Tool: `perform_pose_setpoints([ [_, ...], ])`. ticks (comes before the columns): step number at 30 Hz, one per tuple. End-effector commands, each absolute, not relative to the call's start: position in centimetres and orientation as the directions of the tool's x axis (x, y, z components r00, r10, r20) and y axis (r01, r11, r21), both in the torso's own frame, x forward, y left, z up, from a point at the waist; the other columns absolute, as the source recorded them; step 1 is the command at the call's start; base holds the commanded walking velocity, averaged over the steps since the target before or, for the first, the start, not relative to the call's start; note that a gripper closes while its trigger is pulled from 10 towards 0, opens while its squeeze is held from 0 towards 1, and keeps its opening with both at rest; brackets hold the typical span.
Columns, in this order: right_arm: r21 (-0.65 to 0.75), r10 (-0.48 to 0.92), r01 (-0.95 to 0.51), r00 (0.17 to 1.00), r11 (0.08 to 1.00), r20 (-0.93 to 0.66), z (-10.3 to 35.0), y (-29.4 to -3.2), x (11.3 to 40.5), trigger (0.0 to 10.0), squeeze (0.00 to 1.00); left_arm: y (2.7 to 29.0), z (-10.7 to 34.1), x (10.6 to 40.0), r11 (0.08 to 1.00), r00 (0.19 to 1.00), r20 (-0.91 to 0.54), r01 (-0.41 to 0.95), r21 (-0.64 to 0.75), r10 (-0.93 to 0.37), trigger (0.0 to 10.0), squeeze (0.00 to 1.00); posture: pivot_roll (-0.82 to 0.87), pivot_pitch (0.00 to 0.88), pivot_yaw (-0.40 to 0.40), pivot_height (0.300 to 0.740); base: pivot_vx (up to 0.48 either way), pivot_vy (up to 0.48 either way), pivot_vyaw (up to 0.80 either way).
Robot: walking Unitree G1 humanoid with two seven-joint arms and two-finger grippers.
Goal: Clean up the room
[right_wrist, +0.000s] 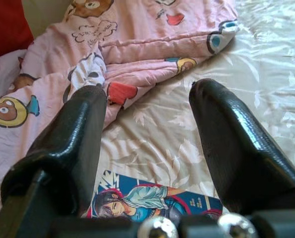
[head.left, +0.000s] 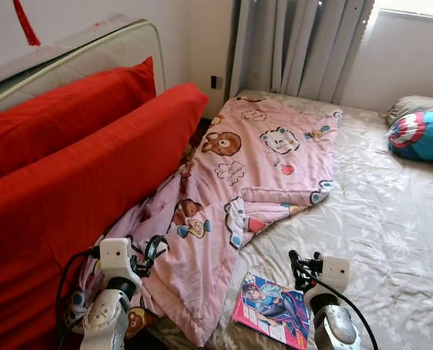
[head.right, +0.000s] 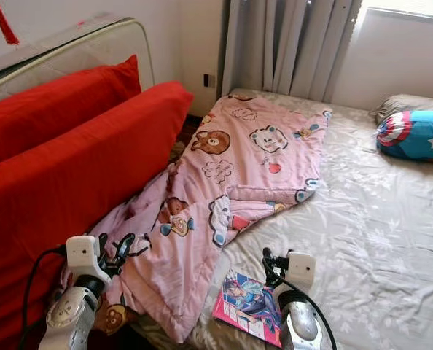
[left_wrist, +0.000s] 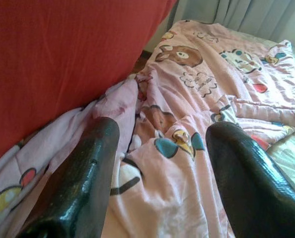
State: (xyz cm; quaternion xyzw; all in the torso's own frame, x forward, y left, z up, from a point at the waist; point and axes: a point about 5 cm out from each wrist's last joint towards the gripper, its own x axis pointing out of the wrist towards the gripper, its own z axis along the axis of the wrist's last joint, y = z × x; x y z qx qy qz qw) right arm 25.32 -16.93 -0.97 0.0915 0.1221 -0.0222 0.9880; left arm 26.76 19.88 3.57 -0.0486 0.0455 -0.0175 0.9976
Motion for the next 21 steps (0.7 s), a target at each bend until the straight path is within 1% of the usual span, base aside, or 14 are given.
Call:
perform_pose_setpoints([
  [1,0.178,-0.026,0.074,0.965,0.981,-0.262,-1.2,-16.8,24.9,10.0,0.0,19.7,4.0,27.1,0.994,0.996,-0.078,0.029,-0.107,-0.038,10.0,0.0,0.01,0.0,-0.072,0.696,0.0,0.0,0.0],
  [8,0.18,-0.018,0.065,0.967,0.982,-0.255,-0.7,-16.1,24.9,10.0,0.0,19.6,4.3,27.2,0.994,0.996,-0.077,0.033,-0.108,-0.041,10.0,0.0,0.01,0.004,-0.071,0.696,0.0,0.0,0.0],
  [11,0.169,-0.009,0.06,0.958,0.984,-0.287,-0.9,-15.8,24.9,10.0,0.0,19.6,4.2,27.2,0.994,0.996,-0.082,0.031,-0.108,-0.04,10.0,0.0,0.02,0.009,-0.072,0.696,0.0,0.0,0.0],
  [14,0.166,-0.006,0.059,0.953,0.984,-0.303,-1.0,-15.7,24.8,10.0,0.0,19.5,4.2,27.0,0.994,0.995,-0.087,0.03,-0.109,-0.039,10.0,0.0,0.02,0.011,-0.073,0.686,0.0,0.0,0.0],
  [21,0.175,0.0,0.051,0.959,0.983,-0.284,-0.8,-15.6,24.7,10.0,0.0,19.5,4.0,26.9,0.994,0.995,-0.094,0.028,-0.108,-0.038,10.0,0.0,0.02,0.011,-0.073,0.686,0.0,0.0,0.0],
])
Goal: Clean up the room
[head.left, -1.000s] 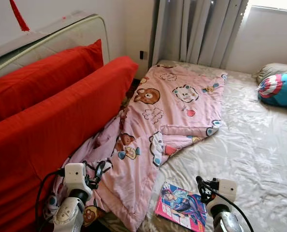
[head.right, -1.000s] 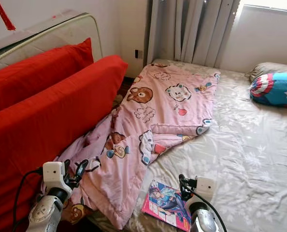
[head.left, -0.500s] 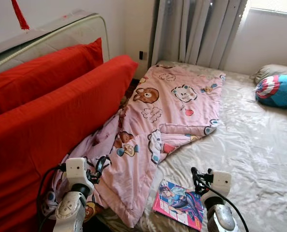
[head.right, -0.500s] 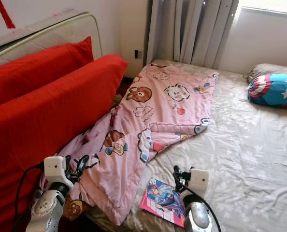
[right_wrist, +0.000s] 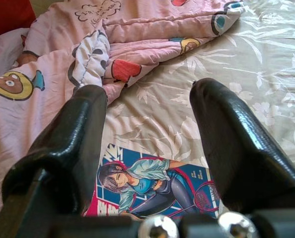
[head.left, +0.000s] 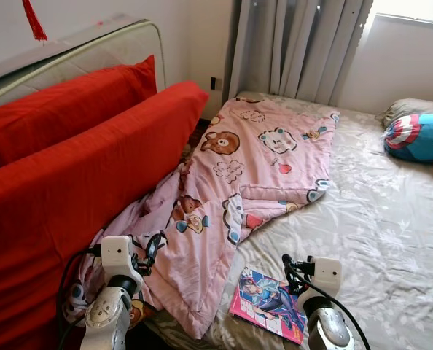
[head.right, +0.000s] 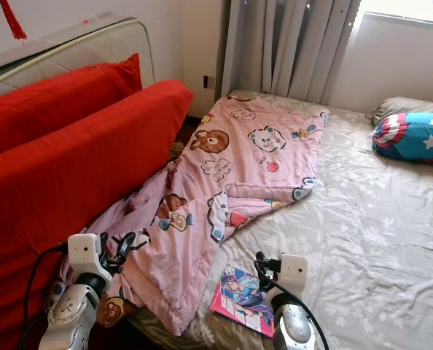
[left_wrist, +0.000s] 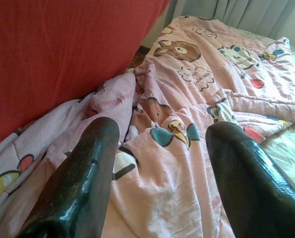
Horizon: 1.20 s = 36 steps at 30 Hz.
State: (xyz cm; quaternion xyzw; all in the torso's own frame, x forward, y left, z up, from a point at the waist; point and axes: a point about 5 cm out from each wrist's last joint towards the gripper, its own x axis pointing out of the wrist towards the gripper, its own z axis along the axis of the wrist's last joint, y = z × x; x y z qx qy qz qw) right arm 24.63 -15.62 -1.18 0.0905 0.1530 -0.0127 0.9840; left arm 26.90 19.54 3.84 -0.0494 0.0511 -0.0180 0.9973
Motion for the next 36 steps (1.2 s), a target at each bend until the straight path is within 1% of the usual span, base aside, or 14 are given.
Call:
perform_pose_setpoints([
  [1,0.174,0.001,0.052,0.957,0.983,-0.29,-0.9,-15.6,24.7,10.0,0.0,19.5,4.0,26.9,0.994,0.995,-0.095,0.028,-0.108,-0.038,10.0,0.0,0.02,0.011,-0.073,0.686,0.0,0.0,0.0],
  [12,0.164,0.007,0.052,0.939,0.985,-0.345,-1.7,-15.5,24.7,10.0,0.0,19.5,4.1,26.9,0.994,0.995,-0.097,0.026,-0.108,-0.037,10.0,0.0,0.02,0.012,-0.072,0.686,0.0,0.0,0.0],
  [18,0.164,0.012,0.049,0.937,0.985,-0.349,-1.8,-15.6,24.6,10.0,0.0,19.4,4.0,26.8,0.994,0.994,-0.099,0.027,-0.108,-0.038,10.0,0.0,0.02,0.013,-0.074,0.651,0.0,0.0,0.0],
  [21,0.174,0.013,0.047,0.944,0.984,-0.329,-1.7,-15.6,24.6,10.0,0.0,19.4,4.0,26.8,0.994,0.994,-0.099,0.026,-0.108,-0.037,10.0,0.0,0.02,0.013,-0.074,0.651,0.0,0.0,0.0],
  [36,0.174,0.021,0.045,0.933,0.984,-0.359,-2.3,-15.6,24.4,10.0,0.0,19.4,4.0,26.8,0.994,0.994,-0.102,0.029,-0.107,-0.04,10.0,0.0,0.02,0.007,-0.071,0.651,0.0,0.0,0.0],
])
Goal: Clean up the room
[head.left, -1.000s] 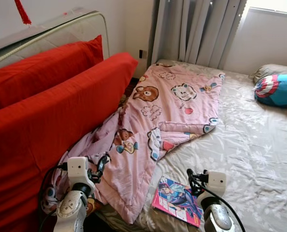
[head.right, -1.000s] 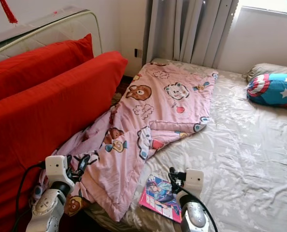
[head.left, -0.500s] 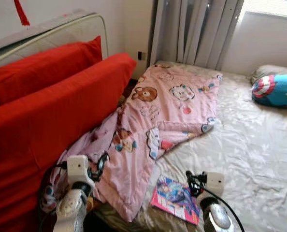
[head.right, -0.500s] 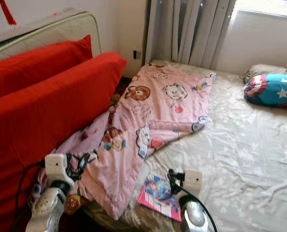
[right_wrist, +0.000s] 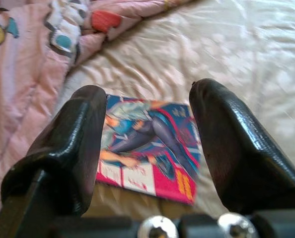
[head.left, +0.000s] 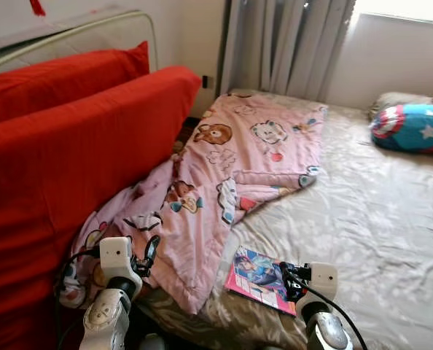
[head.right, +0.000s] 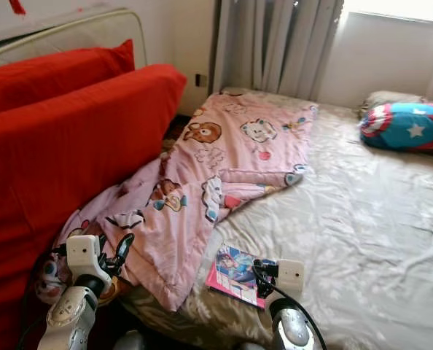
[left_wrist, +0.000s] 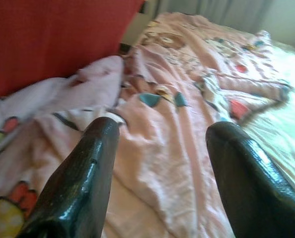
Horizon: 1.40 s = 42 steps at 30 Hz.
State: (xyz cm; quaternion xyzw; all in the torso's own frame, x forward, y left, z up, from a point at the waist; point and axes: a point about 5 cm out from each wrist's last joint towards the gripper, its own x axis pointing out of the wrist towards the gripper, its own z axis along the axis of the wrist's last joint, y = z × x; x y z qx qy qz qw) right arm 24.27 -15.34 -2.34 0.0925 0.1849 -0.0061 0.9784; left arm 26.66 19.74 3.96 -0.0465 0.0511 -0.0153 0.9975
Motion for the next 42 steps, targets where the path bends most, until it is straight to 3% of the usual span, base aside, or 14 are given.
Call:
perform_pose_setpoints([
  [1,0.175,0.022,0.044,0.933,0.984,-0.359,-2.3,-15.6,24.4,10.0,0.0,19.4,4.0,26.7,0.994,0.994,-0.102,0.029,-0.107,-0.04,10.0,0.0,0.02,0.007,-0.071,0.651,0.0,0.0,0.0],
  [31,0.17,0.034,0.043,0.904,0.984,-0.425,-3.3,-15.6,24.3,10.0,0.0,19.2,4.0,26.7,0.993,0.992,-0.109,0.044,-0.106,-0.055,10.0,0.0,0.02,0.023,-0.066,0.636,0.0,0.0,0.0],
  [35,0.168,0.031,0.044,0.909,0.985,-0.415,-3.3,-15.6,24.3,10.0,0.0,19.1,3.9,26.6,0.994,0.992,-0.11,0.048,-0.101,-0.059,10.0,0.0,0.02,0.023,-0.066,0.606,0.0,0.0,0.0],
  [42,0.185,0.036,0.044,0.914,0.982,-0.404,-3.3,-15.6,24.2,10.0,0.0,19.0,3.9,26.6,0.994,0.992,-0.108,0.053,-0.096,-0.063,10.0,0.0,0.02,0.023,-0.066,0.606,0.0,0.0,0.0],
])
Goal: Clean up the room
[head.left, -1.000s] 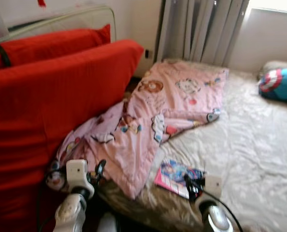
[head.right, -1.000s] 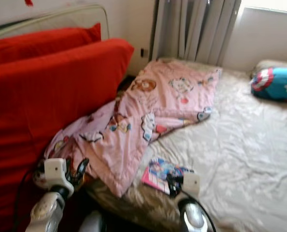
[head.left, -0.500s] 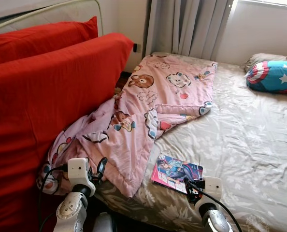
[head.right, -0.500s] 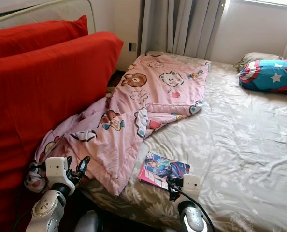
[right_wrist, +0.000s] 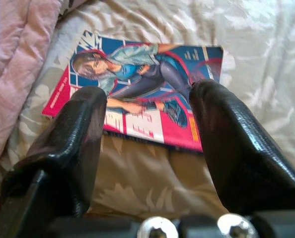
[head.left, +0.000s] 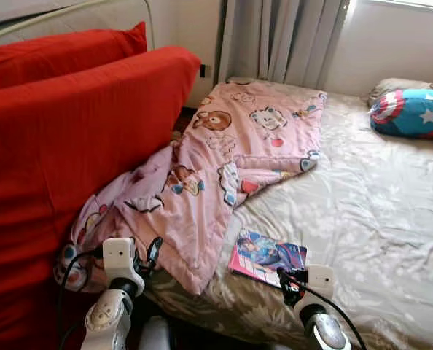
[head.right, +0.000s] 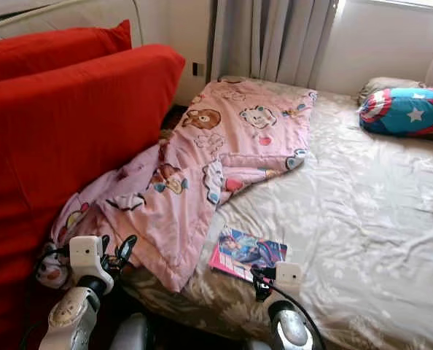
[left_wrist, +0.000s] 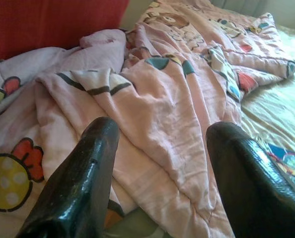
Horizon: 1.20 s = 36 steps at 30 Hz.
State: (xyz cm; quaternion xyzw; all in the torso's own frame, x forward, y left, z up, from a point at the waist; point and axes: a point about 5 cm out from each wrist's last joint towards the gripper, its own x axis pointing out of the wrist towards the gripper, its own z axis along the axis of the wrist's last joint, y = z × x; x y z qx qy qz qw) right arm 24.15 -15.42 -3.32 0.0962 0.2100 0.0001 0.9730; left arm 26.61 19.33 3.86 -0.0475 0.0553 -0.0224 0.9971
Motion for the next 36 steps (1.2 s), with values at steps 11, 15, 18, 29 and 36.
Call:
perform_pose_setpoints([
  [11,0.201,0.048,0.035,0.916,0.979,-0.398,-3.3,-15.5,24.2,10.0,0.0,19.1,3.9,26.6,0.995,0.992,-0.113,0.049,-0.09,-0.059,10.0,0.0,0.02,0.023,-0.064,0.606,0.0,0.0,0.0],
  [15,0.205,0.061,0.024,0.914,0.978,-0.402,-3.3,-15.3,24.2,10.0,0.0,19.1,4.0,26.6,0.995,0.992,-0.112,0.051,-0.09,-0.061,10.0,0.0,0.02,0.023,-0.063,0.606,0.0,0.0,0.0],
  [18,0.206,0.068,0.017,0.914,0.978,-0.401,-3.3,-15.2,24.2,10.0,0.0,19.1,4.0,26.7,0.995,0.992,-0.111,0.052,-0.09,-0.062,10.0,0.0,0.02,0.019,-0.062,0.606,0.0,0.0,0.0],
  [29,0.199,0.1,-0.026,0.922,0.98,-0.374,-3.0,-14.4,24.4,10.0,0.0,18.9,4.0,26.9,0.994,0.991,-0.109,0.063,-0.09,-0.073,10.0,0.0,0.02,0.009,-0.06,0.606,0.0,0.0,0.46],
  [36,0.2,0.092,-0.017,0.923,0.98,-0.374,-2.9,-14.5,24.5,10.0,0.0,18.8,4.0,26.8,0.994,0.99,-0.114,0.068,-0.089,-0.077,10.0,0.0,0.02,0.017,-0.059,0.606,0.176,0.0,0.0],
])
